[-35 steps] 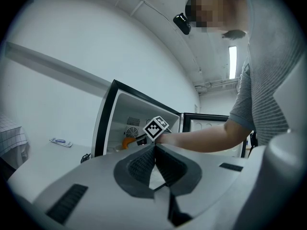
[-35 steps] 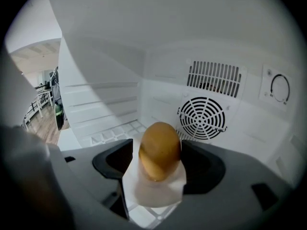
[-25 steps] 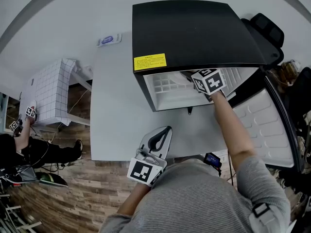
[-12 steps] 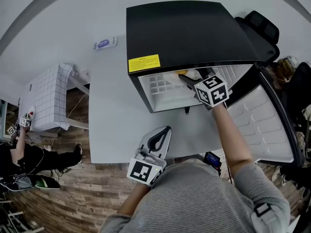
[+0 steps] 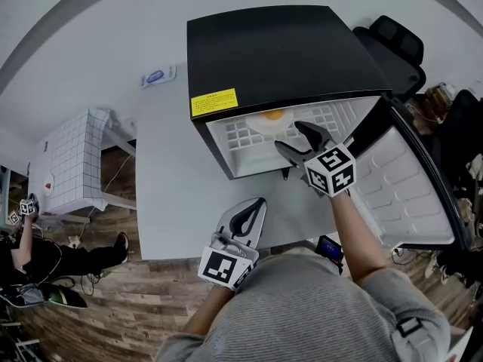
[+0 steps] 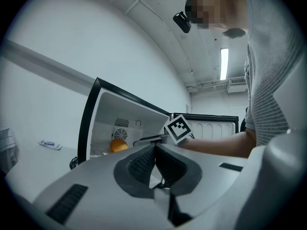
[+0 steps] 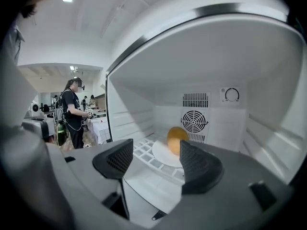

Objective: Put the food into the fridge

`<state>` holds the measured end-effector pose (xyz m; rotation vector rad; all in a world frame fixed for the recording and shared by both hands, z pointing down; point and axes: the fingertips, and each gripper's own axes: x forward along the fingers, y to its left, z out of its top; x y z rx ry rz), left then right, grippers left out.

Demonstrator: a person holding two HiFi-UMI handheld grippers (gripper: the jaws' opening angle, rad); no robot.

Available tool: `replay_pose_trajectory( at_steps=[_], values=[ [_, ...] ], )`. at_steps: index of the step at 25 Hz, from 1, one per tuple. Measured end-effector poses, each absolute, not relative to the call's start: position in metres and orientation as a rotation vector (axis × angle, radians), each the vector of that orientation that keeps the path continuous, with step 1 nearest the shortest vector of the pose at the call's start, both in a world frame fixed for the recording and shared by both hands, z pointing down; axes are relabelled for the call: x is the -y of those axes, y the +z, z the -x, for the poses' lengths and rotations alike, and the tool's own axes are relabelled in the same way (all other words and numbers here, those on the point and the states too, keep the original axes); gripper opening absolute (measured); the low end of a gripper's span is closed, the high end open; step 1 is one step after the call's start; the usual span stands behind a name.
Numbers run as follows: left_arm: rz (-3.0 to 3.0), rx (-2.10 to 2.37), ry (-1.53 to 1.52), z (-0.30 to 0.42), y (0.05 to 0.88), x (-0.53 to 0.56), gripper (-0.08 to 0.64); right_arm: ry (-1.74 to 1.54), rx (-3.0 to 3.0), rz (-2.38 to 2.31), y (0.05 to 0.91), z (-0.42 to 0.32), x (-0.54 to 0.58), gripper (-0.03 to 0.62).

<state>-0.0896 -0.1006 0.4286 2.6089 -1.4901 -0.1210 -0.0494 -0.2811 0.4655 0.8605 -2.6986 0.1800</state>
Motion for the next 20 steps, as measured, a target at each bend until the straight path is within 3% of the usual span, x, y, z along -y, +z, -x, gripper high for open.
replay_pose_trajectory(
  at_steps=[5, 8, 12, 15, 20],
  values=[
    [-2.622, 1.478, -0.118, 0.085, 0.429, 0.099, 0.011, 0.159, 2.747, -0.880, 0.455, 0.040, 0.260, 0.305],
    [-2.625, 1.473, -0.113, 0.083, 0.429, 0.099, 0.011, 0.138, 2.796, -0.902, 0.446, 0.032, 0.248, 0.206],
    [-2.631, 1.461, -0.109, 0.080, 0.429, 0.101, 0.011, 0.127, 2.813, -0.924, 0.441, 0.023, 0.240, 0.198],
    [-2.636, 1.448, -0.107, 0.076, 0.429, 0.100, 0.011, 0.118, 2.824, -0.963, 0.437, 0.017, 0.235, 0.112],
    [-2.648, 1.435, -0.101, 0.072, 0.429, 0.101, 0.011, 0.065, 2.832, -0.993, 0.430, 0.012, 0.230, 0.043]
  ],
)
